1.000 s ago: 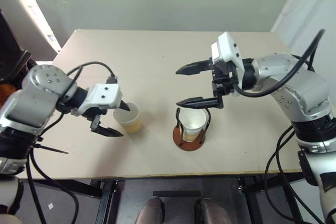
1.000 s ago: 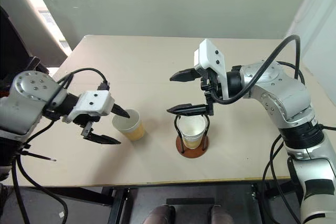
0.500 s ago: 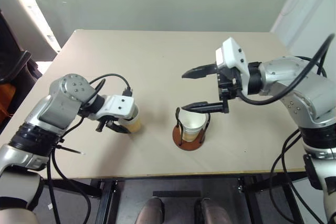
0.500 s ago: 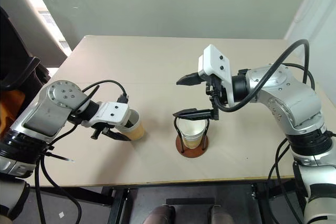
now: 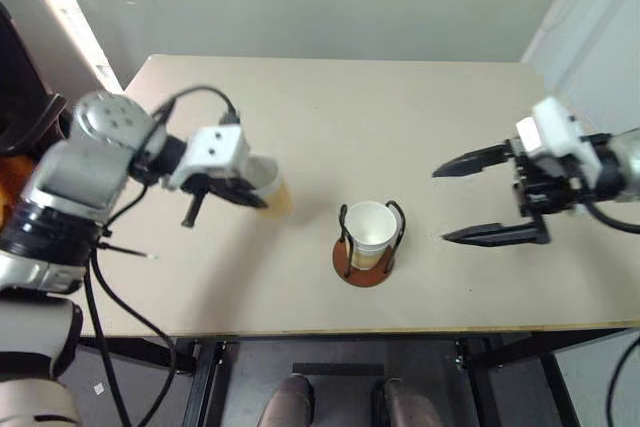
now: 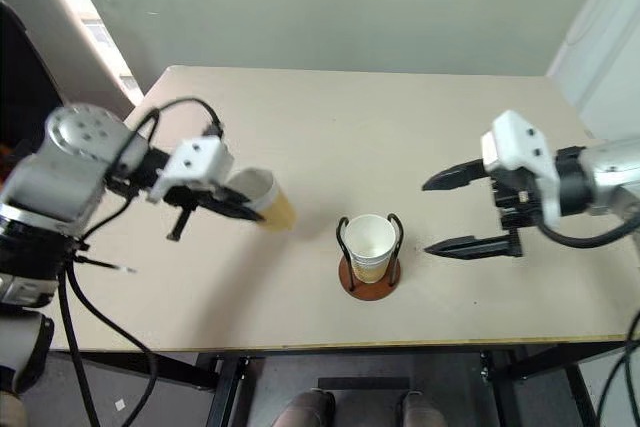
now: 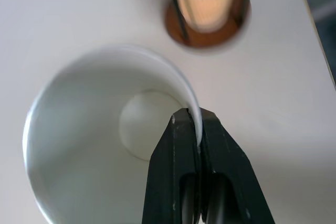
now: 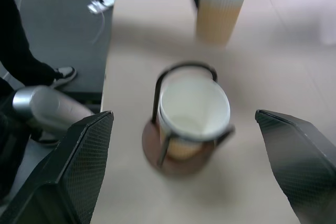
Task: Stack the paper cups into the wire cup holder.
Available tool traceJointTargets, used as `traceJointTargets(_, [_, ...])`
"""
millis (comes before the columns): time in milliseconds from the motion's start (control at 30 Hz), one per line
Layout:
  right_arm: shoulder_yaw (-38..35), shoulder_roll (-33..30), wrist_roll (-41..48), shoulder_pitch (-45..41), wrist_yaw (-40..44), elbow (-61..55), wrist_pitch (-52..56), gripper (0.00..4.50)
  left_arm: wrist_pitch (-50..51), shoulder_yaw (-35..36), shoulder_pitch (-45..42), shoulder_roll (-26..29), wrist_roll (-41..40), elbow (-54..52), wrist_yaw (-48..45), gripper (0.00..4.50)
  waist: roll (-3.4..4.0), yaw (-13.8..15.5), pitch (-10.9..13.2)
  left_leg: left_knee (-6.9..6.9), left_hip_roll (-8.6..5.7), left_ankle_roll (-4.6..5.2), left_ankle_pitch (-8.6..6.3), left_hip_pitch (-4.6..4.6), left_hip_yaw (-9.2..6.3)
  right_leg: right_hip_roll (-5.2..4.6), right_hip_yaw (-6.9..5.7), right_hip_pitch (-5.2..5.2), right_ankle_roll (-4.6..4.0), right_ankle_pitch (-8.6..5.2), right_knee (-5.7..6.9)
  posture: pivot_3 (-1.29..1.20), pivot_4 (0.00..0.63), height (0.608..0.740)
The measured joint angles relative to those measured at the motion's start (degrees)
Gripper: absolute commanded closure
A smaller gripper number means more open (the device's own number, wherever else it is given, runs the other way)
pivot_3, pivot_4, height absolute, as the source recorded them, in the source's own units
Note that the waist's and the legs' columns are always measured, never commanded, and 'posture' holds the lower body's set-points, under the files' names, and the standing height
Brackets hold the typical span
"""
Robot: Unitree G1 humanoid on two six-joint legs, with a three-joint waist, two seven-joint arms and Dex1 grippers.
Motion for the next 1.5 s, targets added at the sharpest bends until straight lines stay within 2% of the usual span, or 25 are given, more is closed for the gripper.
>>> traceJointTargets(167, [-10.86,-0.32,0.95,10.41,0.03,1.81,-0.29,0.00,-0.94,-4.17,-12.11,-4.99,-10.09,3.17,-0.08,4.47,0.01,0.44,0.00,0.11,-0.11,0.21,0.04,-0.15,0.09,-0.09,0.11,0.06,0.60,0.35,-0.32,0.00,0.150,0.740])
traceJointTargets(267, [-13.30,-0.16,1.91,13.39,-0.18,1.32,-0.30,0.00,-3.58,-9.19,-17.81,-8.24,-14.54,4.50,-0.09,4.47,0.01,0.41,0.00,0.16,-0.18,0.33,0.02,-0.14,0.18,-0.13,0.17,0.15,0.84,0.42,-0.41,0.00,0.150,0.740])
traceJointTargets(500, [-15.98,-0.09,3.60,16.17,-3.46,-2.80,0.15,0.00,-13.28,-22.54,-25.64,-16.81,-16.37,10.04,-0.09,4.47,0.08,0.35,0.05,0.85,-0.18,0.70,-0.21,-0.22,0.27,-0.12,0.22,0.41,1.28,0.42,-0.43,0.00,0.150,0.740])
traceJointTargets(700, [-20.03,-0.13,4.67,20.96,-5.17,-5.85,1.77,0.00,-18.86,-33.11,-27.78,-17.01,-18.36,10.10,-0.11,4.47,0.11,0.48,0.05,1.12,-0.29,0.80,-0.37,-0.29,0.33,-0.19,0.27,0.55,1.52,0.32,-0.49,0.00,0.150,0.740])
traceJointTargets(833, [-22.53,-0.25,4.82,23.40,-5.69,-7.28,2.38,0.00,-21.63,-37.76,-29.29,-16.46,-19.57,10.15,-0.12,4.47,0.11,0.65,0.05,1.18,-0.32,0.79,-0.39,-0.44,0.26,-0.18,0.25,0.54,1.59,0.29,-0.54,0.00,0.150,0.740])
traceJointTargets(1267, [-31.31,-0.26,5.99,30.47,-7.38,-11.70,5.39,0.00,-28.30,-45.09,-31.62,-16.55,-21.47,11.80,-0.14,4.47,0.11,0.95,0.05,1.23,-0.36,0.76,-0.41,-0.49,0.28,-0.19,0.26,0.54,1.67,0.26,-0.59,0.00,0.150,0.740])
traceJointTargets(1500, [-33.18,-0.26,6.54,32.12,-8.48,-13.23,5.79,0.00,-31.17,-45.39,-31.65,-20.91,-18.01,16.96,-0.16,4.47,0.11,1.24,0.05,1.35,-0.40,0.77,-0.42,-0.51,0.28,-0.19,0.27,0.60,1.77,0.27,-0.58,0.00,0.150,0.740])
